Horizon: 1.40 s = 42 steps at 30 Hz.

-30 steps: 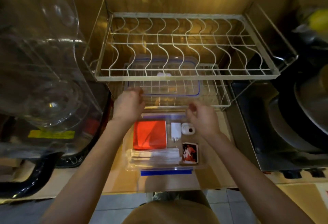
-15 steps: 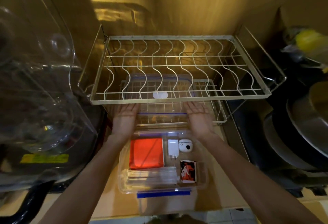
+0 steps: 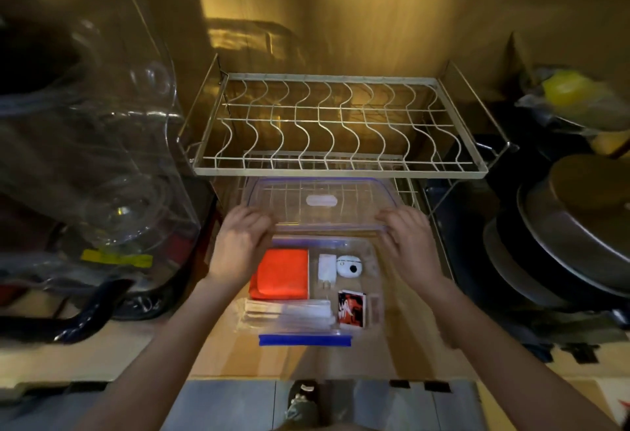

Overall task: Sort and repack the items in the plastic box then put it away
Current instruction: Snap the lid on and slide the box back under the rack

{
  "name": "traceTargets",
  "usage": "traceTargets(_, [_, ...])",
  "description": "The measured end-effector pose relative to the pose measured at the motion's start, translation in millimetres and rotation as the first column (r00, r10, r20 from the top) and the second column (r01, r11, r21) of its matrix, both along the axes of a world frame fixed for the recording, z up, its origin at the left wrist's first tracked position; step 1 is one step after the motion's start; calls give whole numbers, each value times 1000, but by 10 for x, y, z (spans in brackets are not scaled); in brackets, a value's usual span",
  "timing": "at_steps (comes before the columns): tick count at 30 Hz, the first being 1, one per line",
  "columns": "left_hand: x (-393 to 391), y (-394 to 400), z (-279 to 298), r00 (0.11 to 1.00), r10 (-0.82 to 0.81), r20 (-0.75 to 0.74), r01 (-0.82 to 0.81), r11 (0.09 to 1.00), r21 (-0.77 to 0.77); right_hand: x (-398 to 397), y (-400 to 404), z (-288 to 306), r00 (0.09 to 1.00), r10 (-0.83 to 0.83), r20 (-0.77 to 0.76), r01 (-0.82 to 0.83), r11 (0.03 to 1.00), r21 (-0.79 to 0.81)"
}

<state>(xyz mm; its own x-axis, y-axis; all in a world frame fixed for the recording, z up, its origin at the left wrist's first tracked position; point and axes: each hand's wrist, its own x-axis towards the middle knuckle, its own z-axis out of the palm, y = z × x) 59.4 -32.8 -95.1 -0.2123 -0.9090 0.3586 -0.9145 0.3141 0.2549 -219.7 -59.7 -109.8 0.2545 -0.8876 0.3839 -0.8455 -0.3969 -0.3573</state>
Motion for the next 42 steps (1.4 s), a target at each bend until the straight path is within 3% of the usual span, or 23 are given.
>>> traceTargets(3, [-50,321,267,997,5,-72,-7,999,-37,-64,219,177,998,20,57,-18,1000,-24])
traceTargets(6, [-63,559,540,971,2,-241,-6,1000,-14,-106,375,426,984,32,177,-35,999,16])
traceTargets(8, [-58,678,731,913,26,-407,-1,998,61,-137,435,594,971,71,230,-80,996,29])
traceTargets(11, [-51,784,1022,755,92,-649,32,984,177,-152,520,809,924,78,374,-131,984,118])
traceTargets(14, [-37,837,1176,622,87,-778,75,983,170,-162,607,988,802,3,598,-179,955,236])
traceTargets(16, [-35,833,1182,491,159,-857,61,975,215,-177,672,1004,652,-100,751,-231,918,322])
traceTargets(18, [-31,790,1132,367,260,-893,108,942,318,-186,734,907,507,-242,827,-244,880,408])
traceTargets(20, [-26,747,1036,310,371,-875,170,884,435,-188,801,739,391,-378,839,-259,830,494])
traceTargets(24, [-45,660,673,304,530,-792,29,825,564,-142,872,380,262,-570,779,-273,730,626])
traceTargets(27, [-68,632,332,316,625,-714,-59,764,643,-83,804,150,231,-609,759,-281,705,652])
traceTargets(29, [-37,627,76,335,674,-658,-114,723,682,-23,737,44,280,-606,745,-252,702,666])
traceTargets(34, [-55,584,-113,586,685,-433,-376,704,603,183,569,-175,473,-506,721,-100,782,615])
traceTargets(42, [-7,241,-360,636,667,-388,-388,711,586,312,314,-592,576,-555,600,58,760,647])
